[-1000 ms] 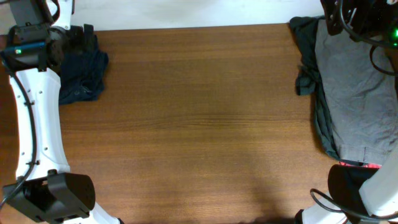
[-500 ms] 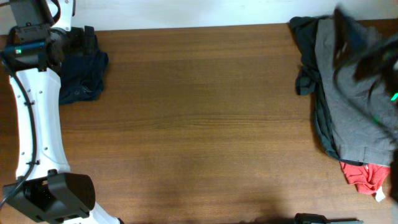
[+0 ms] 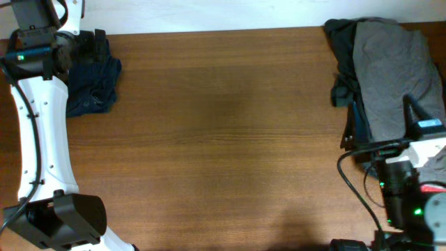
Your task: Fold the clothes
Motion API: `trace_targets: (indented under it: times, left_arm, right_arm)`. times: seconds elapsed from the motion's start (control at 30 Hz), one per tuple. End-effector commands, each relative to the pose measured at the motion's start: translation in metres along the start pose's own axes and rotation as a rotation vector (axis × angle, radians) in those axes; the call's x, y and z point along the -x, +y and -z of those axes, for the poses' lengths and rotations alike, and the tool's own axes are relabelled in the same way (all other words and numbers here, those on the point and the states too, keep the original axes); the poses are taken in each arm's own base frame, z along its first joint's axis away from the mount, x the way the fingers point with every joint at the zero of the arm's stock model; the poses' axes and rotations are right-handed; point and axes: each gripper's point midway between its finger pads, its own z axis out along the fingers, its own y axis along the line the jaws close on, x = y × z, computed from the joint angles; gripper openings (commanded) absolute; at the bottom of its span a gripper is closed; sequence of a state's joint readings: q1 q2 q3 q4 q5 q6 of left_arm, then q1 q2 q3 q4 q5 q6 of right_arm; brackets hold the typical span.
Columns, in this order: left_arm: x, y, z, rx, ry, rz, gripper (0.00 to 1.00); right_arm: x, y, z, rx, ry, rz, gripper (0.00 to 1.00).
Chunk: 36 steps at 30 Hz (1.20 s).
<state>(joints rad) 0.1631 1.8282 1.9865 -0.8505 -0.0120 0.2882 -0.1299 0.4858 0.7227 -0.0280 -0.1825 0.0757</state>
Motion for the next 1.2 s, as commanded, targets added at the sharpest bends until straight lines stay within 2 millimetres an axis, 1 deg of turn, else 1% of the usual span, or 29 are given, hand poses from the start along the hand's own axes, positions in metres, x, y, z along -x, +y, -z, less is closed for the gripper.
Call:
trace_targets:
  times: [0.0, 0.13, 0.17, 0.2, 0.3, 0.37, 0.43, 0.63, 0.8, 1.03, 1.07, 1.1, 1.17]
  left_arm:
    - [-0.004, 0.000, -0.006, -0.002, 0.014, 0.012, 0.99]
    - [-0.004, 0.000, -0.006, -0.002, 0.014, 0.012, 0.99]
    - [-0.004, 0.000, -0.006, -0.002, 0.014, 0.012, 0.99]
    - [-0.004, 0.001, -0.006, -0.001, 0.014, 0.012, 0.99]
    - [-0.004, 0.000, -0.006, -0.002, 0.014, 0.012, 0.99]
    - [-0.004, 0.000, -0.006, -0.002, 0.014, 0.012, 0.99]
    - [-0.004, 0.000, -0.006, -0.002, 0.014, 0.012, 0.99]
    - [-0.004, 0.000, -0.006, -0.002, 0.014, 0.012, 0.99]
    - [-0.004, 0.000, -0.006, -0.002, 0.014, 0.012, 0.99]
    - [-0.004, 0.000, -0.006, -0.002, 0.014, 0.012, 0.99]
    - [-0.004, 0.000, -0.006, -0.002, 0.014, 0.012, 0.99]
    - [-0.004, 0.000, -0.006, -0.002, 0.014, 0.012, 0.99]
    - [-0.004, 0.000, -0.006, -0.002, 0.014, 0.012, 0.99]
  right_arm:
    - [-0.045, -0.033, 0.014, -0.192, 0.014, -0.222, 0.99]
    - [-0.086, -0.033, 0.023, -0.189, 0.028, -0.214, 0.99]
    - [-0.102, -0.030, 0.026, -0.164, 0.036, -0.187, 0.99]
    - [-0.119, -0.021, 0.030, -0.111, 0.051, -0.125, 0.99]
    - [-0.138, -0.004, 0.035, -0.007, 0.066, -0.010, 0.99]
    - [-0.146, 0.005, 0.039, 0.046, 0.065, 0.068, 0.99]
    - [-0.153, 0.006, 0.041, 0.053, 0.066, 0.092, 0.99]
    - [-0.182, -0.001, 0.044, 0.025, 0.102, 0.085, 0.99]
    - [-0.202, -0.004, 0.046, 0.010, 0.128, 0.077, 0.99]
    - [-0.217, -0.008, 0.050, -0.011, 0.182, 0.061, 0.99]
    - [-0.223, -0.008, 0.051, -0.012, 0.207, 0.057, 0.99]
    - [-0.238, -0.009, 0.054, -0.017, 0.270, 0.046, 0.99]
    - [-0.238, -0.014, 0.055, -0.047, 0.270, 0.054, 0.99]
